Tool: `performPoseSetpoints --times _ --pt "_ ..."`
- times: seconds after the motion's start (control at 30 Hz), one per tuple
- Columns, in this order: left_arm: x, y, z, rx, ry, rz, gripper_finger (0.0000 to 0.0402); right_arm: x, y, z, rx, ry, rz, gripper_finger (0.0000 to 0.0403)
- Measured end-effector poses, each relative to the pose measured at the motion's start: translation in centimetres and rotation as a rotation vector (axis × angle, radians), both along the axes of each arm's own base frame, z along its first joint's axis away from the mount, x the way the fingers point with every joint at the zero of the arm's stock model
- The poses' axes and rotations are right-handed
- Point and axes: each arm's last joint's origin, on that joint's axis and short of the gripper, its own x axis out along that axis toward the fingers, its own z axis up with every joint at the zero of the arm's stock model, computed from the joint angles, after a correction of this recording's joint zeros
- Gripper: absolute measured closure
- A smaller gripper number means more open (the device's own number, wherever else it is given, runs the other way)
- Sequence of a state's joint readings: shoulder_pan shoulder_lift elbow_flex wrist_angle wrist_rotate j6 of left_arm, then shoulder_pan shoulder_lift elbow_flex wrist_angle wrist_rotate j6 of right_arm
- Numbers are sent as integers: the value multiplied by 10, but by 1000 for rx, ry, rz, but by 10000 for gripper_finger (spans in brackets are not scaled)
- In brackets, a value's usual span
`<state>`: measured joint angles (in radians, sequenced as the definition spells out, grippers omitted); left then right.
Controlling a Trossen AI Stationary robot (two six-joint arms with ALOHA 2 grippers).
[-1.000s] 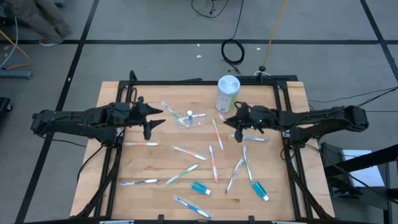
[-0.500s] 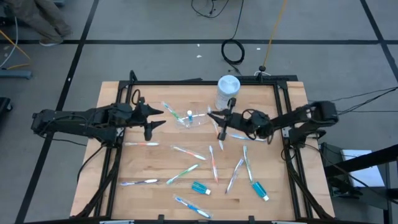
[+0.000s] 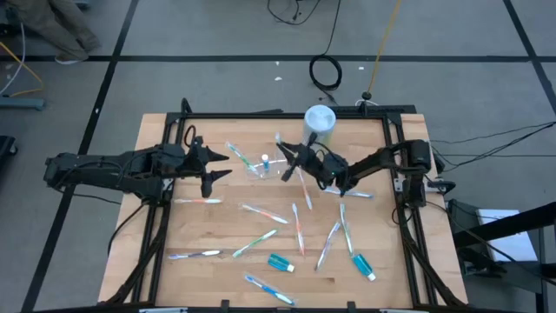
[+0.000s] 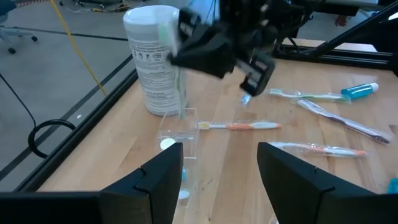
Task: Pick & Place toothbrushing station
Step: Put the green toothbrush into the transparent organizer, then put the blue toothbrush into the transparent organizer
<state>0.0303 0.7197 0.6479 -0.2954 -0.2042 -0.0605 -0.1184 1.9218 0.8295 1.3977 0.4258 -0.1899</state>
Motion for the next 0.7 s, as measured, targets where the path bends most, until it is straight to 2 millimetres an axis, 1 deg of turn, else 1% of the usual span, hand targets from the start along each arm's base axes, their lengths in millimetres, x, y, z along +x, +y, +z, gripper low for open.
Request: performPoseSetpoints --times 0.17,0.37,0.5,0.6,0.7 --pt "0 0 0 3 1 -3 188 3 -2 -21 74 26 -2 390" --pt "0 0 0 2 1 -4 188 2 -5 -28 159 44 -115 381" --pt "0 0 0 2 1 -4 188 1 -8 -31 205 49 -131 348" --pt "0 0 0 1 1 -4 188 1 -8 -39 253 98 -134 315" --pt "0 0 0 2 1 -4 188 2 -5 -40 235 125 -131 283"
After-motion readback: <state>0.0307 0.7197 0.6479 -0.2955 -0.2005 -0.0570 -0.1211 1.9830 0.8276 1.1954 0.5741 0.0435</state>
